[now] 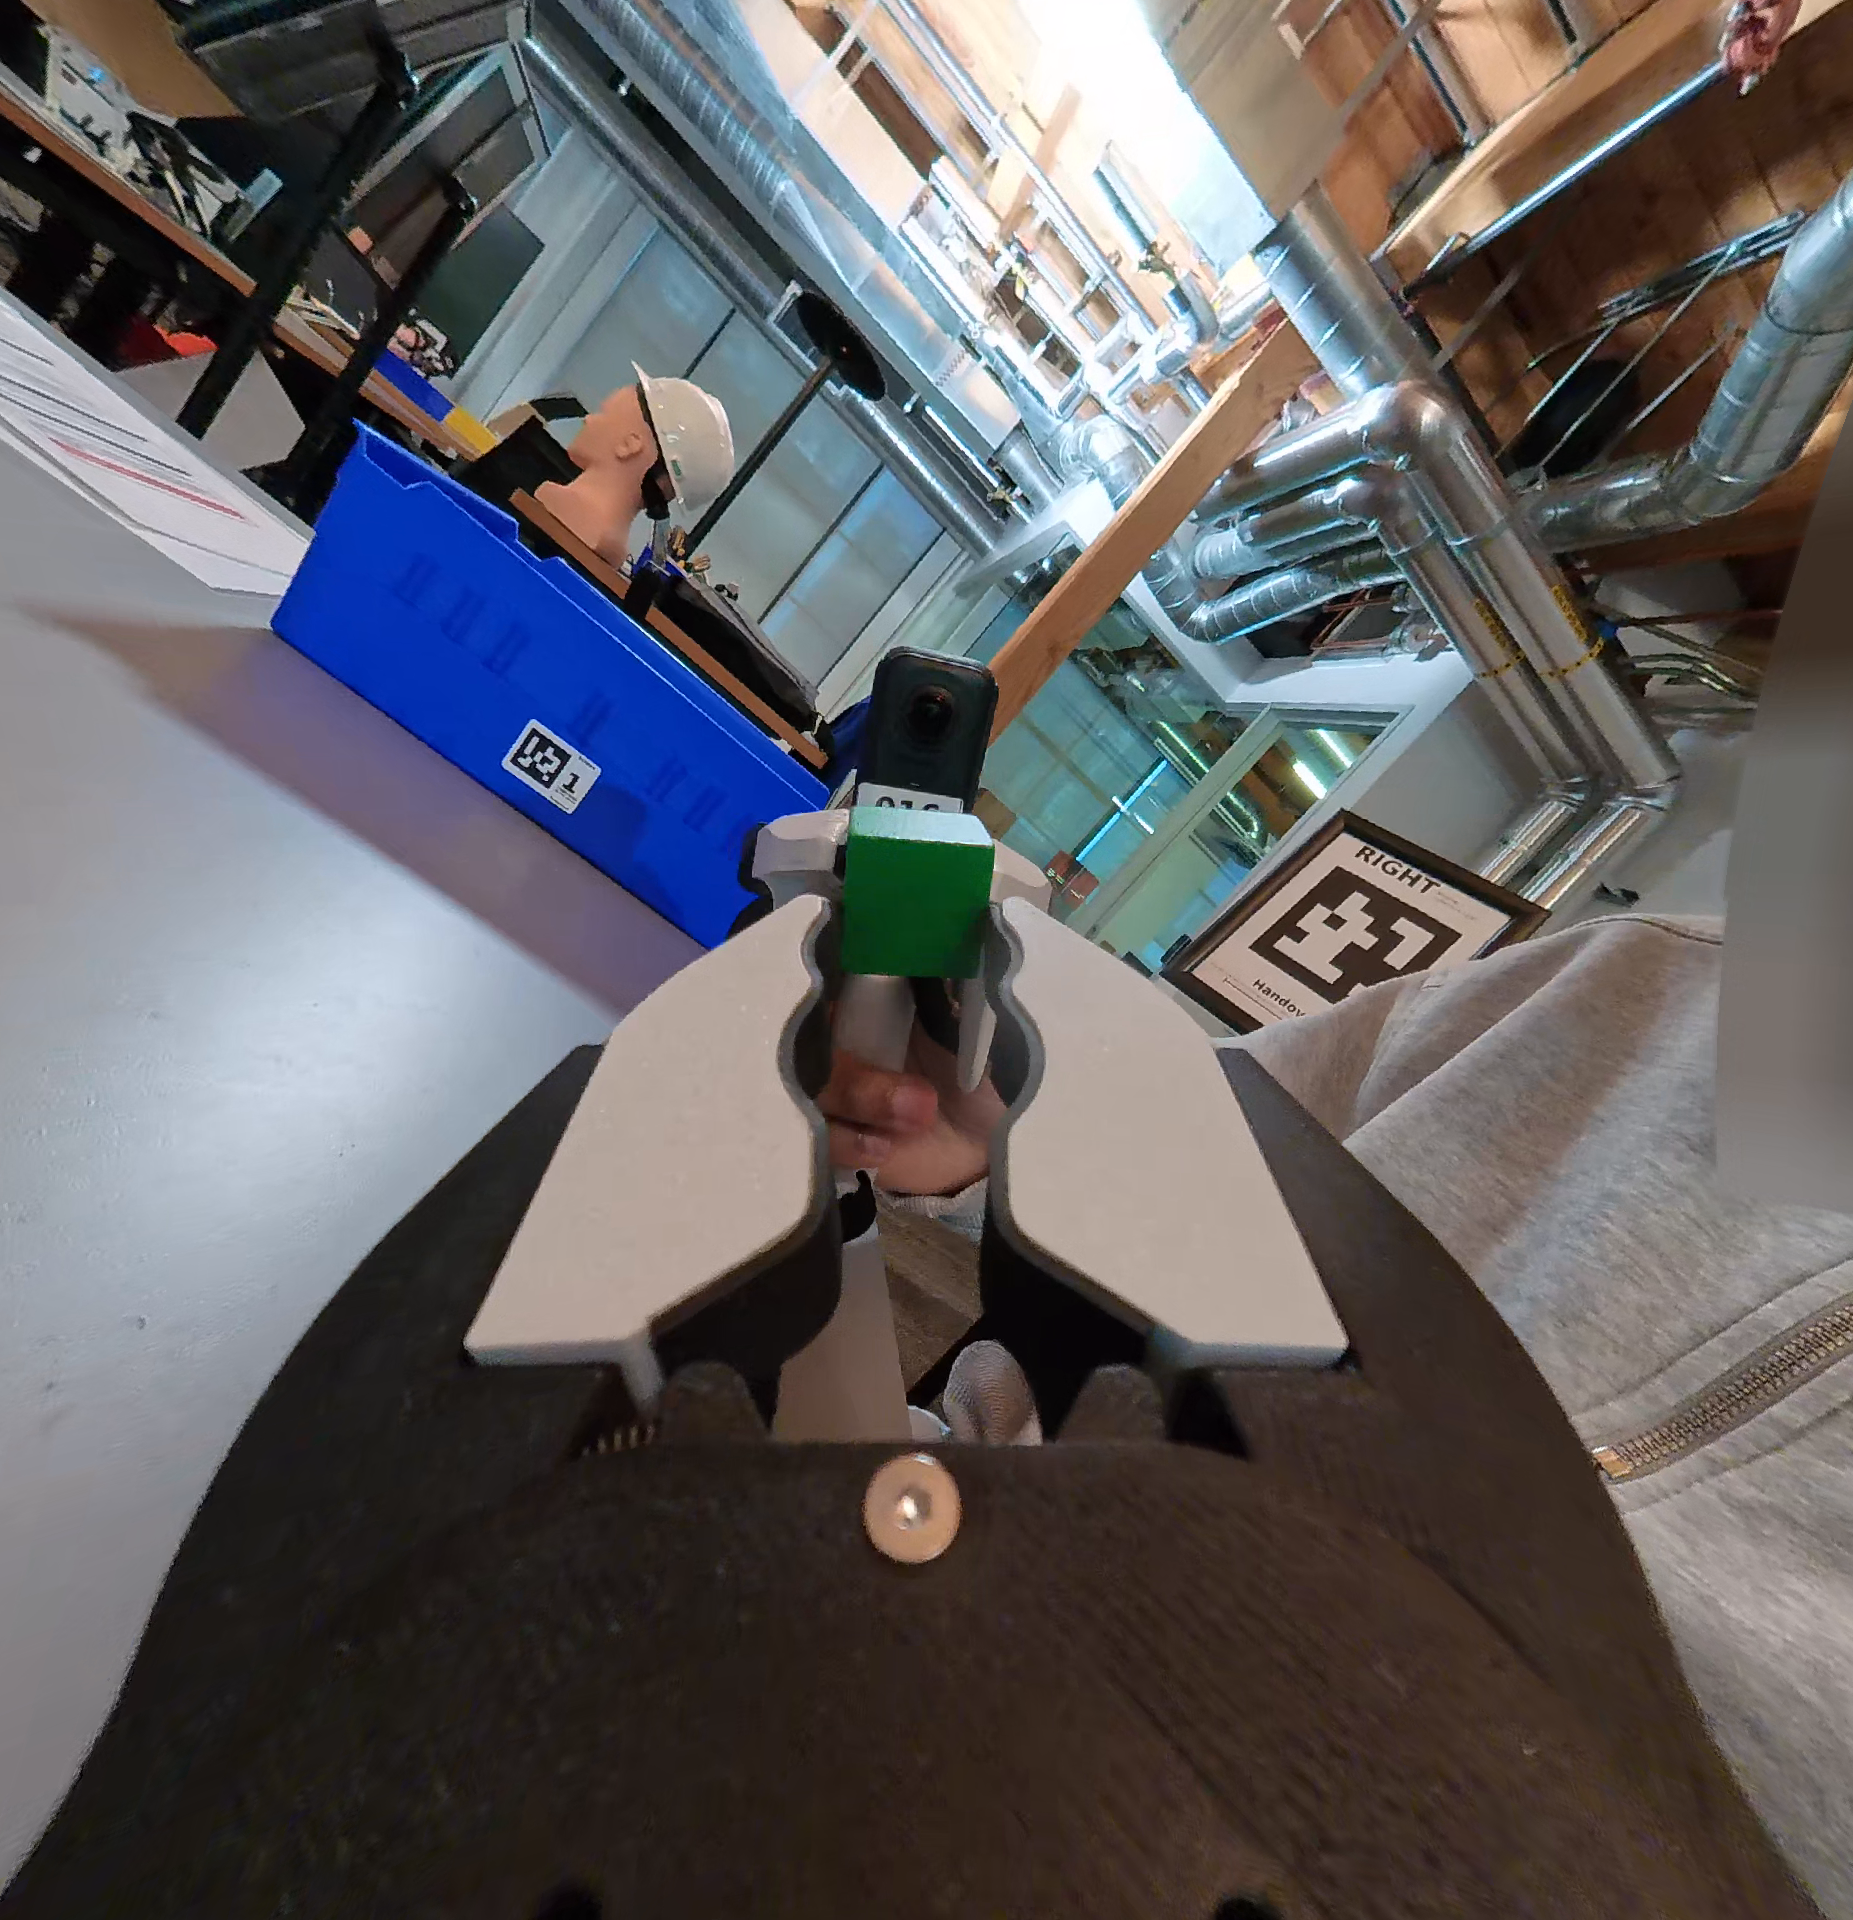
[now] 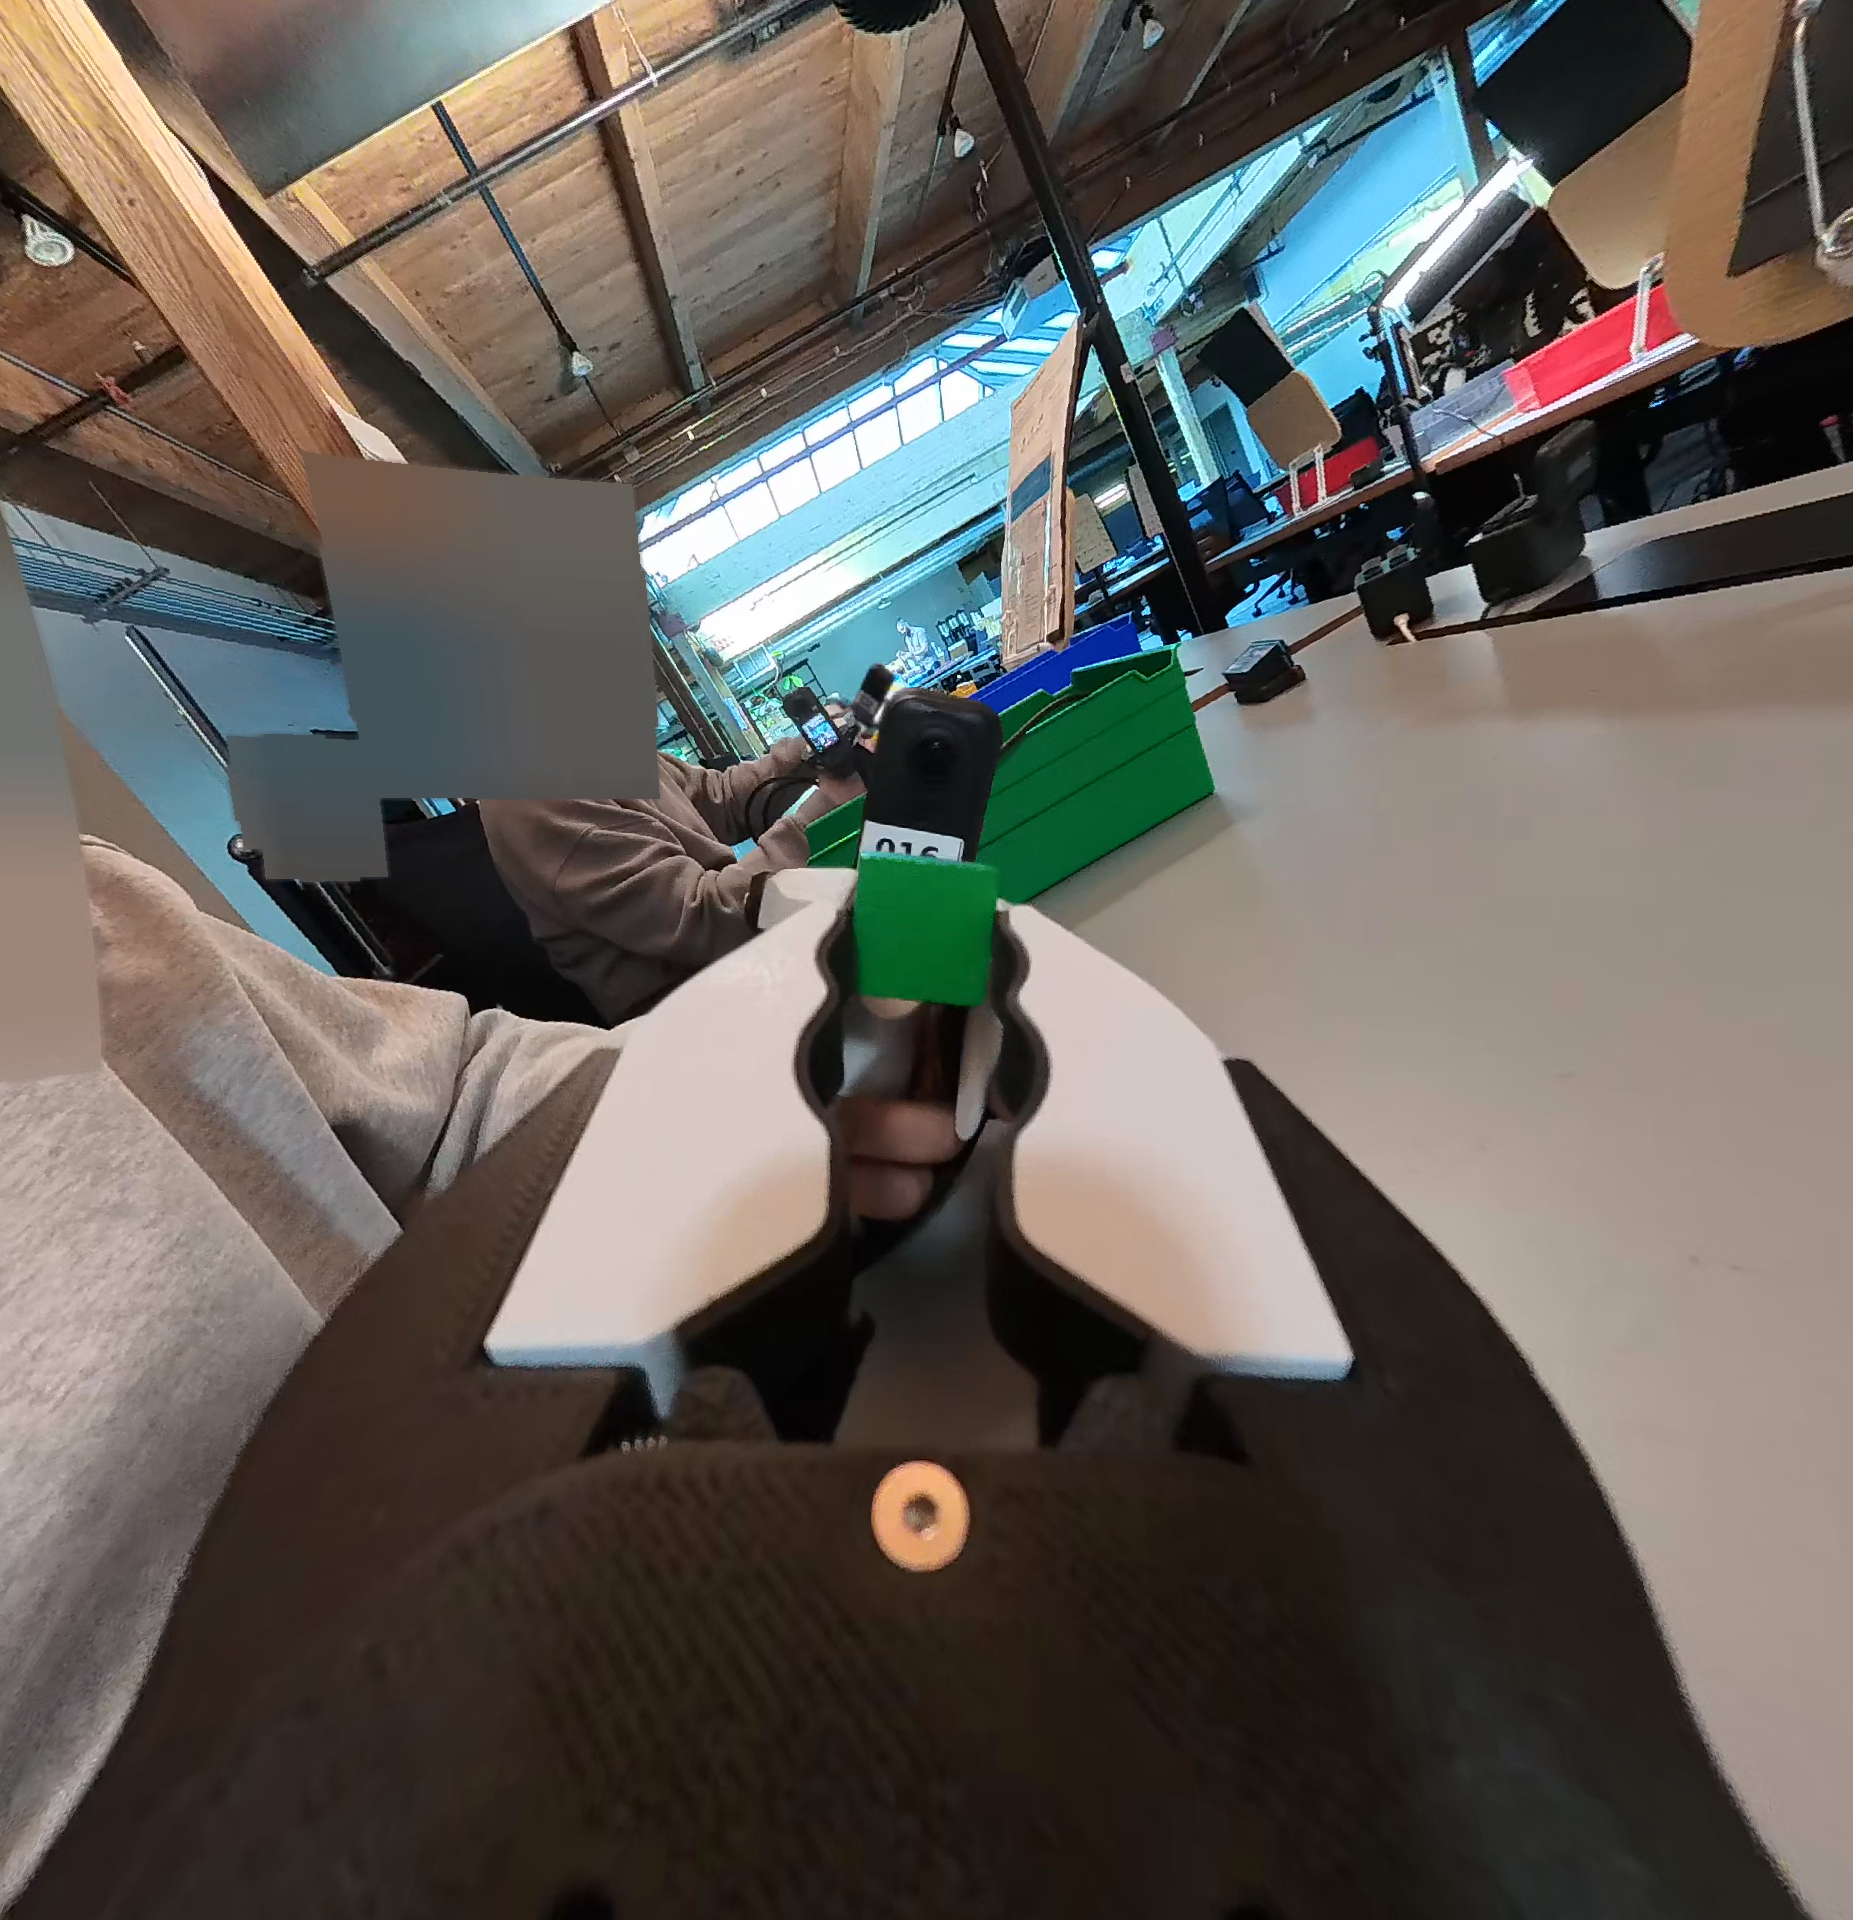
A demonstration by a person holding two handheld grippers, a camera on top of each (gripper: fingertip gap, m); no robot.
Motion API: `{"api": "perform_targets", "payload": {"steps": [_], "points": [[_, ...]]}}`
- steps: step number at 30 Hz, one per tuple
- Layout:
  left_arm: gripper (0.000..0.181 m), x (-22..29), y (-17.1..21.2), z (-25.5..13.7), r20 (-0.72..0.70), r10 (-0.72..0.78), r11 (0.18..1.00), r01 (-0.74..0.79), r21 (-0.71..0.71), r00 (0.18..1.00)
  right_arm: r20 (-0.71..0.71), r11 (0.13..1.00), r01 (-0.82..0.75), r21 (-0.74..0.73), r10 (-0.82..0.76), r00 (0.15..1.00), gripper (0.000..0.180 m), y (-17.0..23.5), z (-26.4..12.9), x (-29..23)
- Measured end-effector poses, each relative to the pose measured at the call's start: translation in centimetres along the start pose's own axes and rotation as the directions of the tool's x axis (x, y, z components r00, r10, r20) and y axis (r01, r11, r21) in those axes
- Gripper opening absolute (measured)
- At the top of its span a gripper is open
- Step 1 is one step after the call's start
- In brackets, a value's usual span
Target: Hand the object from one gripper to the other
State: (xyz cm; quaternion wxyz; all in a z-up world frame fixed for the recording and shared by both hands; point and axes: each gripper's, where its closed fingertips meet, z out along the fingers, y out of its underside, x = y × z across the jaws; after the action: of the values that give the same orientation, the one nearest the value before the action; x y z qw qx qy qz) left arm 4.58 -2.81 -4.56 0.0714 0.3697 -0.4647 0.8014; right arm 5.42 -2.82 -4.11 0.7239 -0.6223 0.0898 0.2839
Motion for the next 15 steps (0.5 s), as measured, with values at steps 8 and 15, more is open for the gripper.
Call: {"api": "perform_targets", "payload": {"steps": [8, 15], "points": [[0.026, -0.4, 0.0, -0.2, 0.023, 0.004, 1.000, -0.003, -0.016, 1.000, -0.009, 1.000, -0.016, -0.024, 0.016, 1.000, 0.026, 0.4, 0.1, 0.3], [0.026, -0.8, -0.4, -0.6, 0.023, -0.057, 0.998, 0.057, 0.008, 0.998, -0.044, 0.993, 0.116, -0.037, -0.117, 0.992, 0.047, -0.7, -0.6, 0.8]]}}
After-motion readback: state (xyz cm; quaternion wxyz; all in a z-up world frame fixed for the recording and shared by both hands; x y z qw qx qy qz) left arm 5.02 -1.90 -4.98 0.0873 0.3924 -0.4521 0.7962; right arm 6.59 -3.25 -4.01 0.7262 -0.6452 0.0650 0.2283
